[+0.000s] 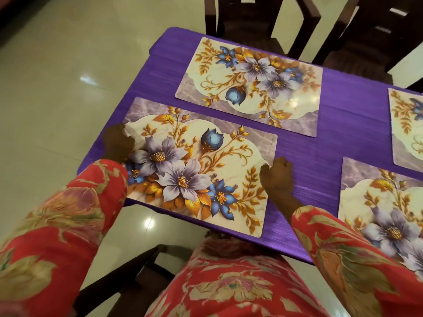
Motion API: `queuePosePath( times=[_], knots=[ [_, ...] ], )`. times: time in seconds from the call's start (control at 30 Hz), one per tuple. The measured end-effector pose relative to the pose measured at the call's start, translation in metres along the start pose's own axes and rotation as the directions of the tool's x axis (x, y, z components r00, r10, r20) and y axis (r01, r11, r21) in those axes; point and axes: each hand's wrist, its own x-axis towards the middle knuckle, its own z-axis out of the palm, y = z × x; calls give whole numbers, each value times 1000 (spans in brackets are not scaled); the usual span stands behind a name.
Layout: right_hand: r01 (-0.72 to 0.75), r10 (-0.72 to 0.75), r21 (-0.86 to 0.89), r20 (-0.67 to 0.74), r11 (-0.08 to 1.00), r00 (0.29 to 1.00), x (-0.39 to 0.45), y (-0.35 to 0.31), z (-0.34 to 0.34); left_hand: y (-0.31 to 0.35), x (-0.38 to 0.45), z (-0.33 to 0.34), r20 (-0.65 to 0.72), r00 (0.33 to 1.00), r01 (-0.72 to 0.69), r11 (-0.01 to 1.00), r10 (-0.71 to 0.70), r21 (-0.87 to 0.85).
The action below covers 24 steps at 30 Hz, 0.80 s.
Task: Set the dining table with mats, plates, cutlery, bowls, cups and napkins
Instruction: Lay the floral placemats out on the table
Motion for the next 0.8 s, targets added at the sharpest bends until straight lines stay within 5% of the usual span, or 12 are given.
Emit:
queuePosePath(
  times=[0.27, 0.53, 0.8],
  knots=[
    [24, -24, -16, 11, 1000, 1000, -5, 1, 0, -4, -7, -3, 76, 997, 2, 1000, 0, -26],
    [-65, 65, -2, -47, 998, 997, -12, -8, 8, -15, 9, -14, 20, 999, 48, 997, -49, 55],
    [-154, 157, 34, -130, 987, 979, -19, -31, 24, -25, 36, -26, -15, 1000, -26, 997, 25, -68]
  ],
)
